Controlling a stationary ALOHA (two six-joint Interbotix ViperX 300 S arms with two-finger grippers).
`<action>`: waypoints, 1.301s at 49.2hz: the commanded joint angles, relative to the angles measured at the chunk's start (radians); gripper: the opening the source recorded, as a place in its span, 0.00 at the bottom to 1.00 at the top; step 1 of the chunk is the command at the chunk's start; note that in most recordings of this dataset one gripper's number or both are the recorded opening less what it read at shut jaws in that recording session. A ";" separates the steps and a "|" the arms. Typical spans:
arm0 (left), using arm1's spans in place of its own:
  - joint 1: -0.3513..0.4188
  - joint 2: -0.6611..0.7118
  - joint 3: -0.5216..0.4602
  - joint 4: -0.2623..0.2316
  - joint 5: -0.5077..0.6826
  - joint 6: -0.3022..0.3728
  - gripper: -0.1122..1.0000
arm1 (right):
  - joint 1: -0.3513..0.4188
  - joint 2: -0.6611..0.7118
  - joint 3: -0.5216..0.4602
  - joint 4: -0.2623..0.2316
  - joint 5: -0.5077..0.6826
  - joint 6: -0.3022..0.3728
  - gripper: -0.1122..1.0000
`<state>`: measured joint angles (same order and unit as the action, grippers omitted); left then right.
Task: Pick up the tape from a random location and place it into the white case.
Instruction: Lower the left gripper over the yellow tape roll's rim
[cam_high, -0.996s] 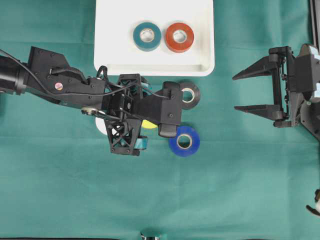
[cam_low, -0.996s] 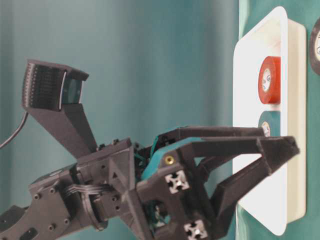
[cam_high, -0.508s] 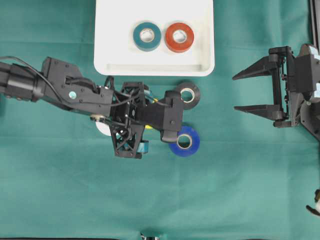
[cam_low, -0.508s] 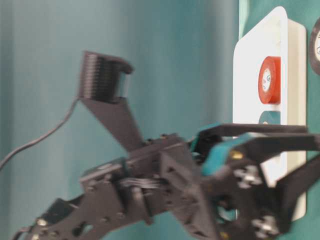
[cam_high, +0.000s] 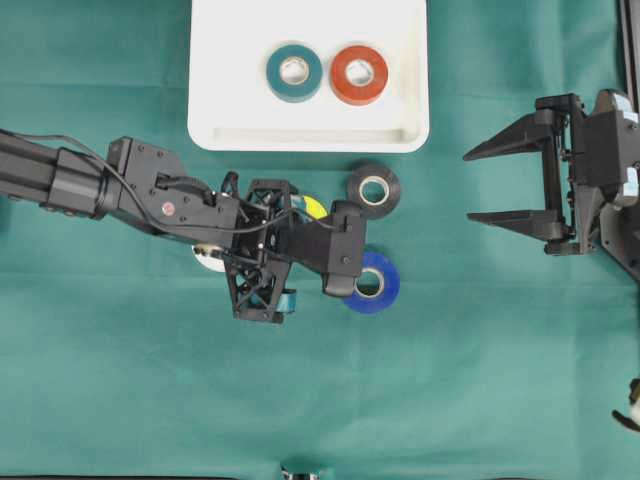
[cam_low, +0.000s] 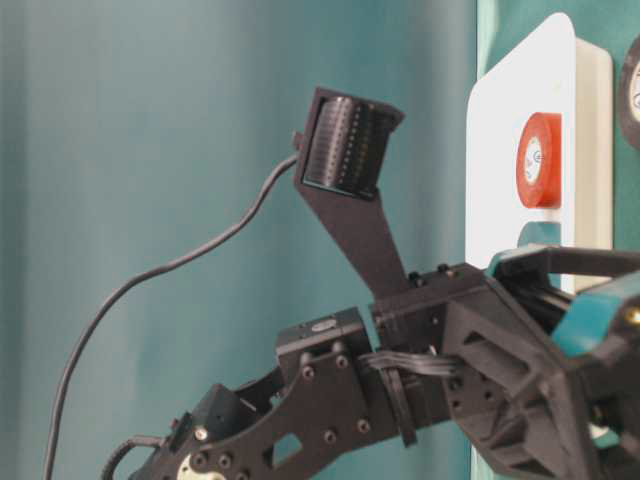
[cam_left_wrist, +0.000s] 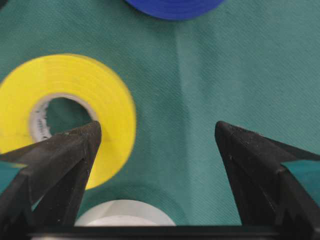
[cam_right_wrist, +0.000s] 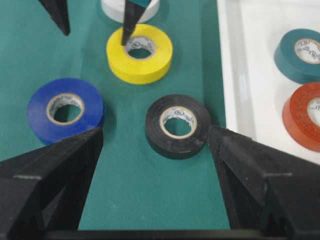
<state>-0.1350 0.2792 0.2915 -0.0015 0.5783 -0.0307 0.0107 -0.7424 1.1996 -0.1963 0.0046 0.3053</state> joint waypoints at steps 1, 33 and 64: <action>0.009 -0.017 -0.009 0.006 -0.009 0.002 0.99 | -0.002 0.009 -0.021 -0.002 -0.006 -0.002 0.84; 0.012 0.028 0.017 0.006 -0.089 0.002 0.99 | -0.002 0.028 -0.023 -0.011 -0.008 -0.003 0.84; 0.012 0.025 0.009 0.006 -0.048 0.067 0.32 | -0.002 0.046 -0.025 -0.011 -0.014 -0.003 0.84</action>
<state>-0.1212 0.3237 0.3160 0.0031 0.5262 0.0337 0.0107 -0.6995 1.1996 -0.2056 0.0000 0.3037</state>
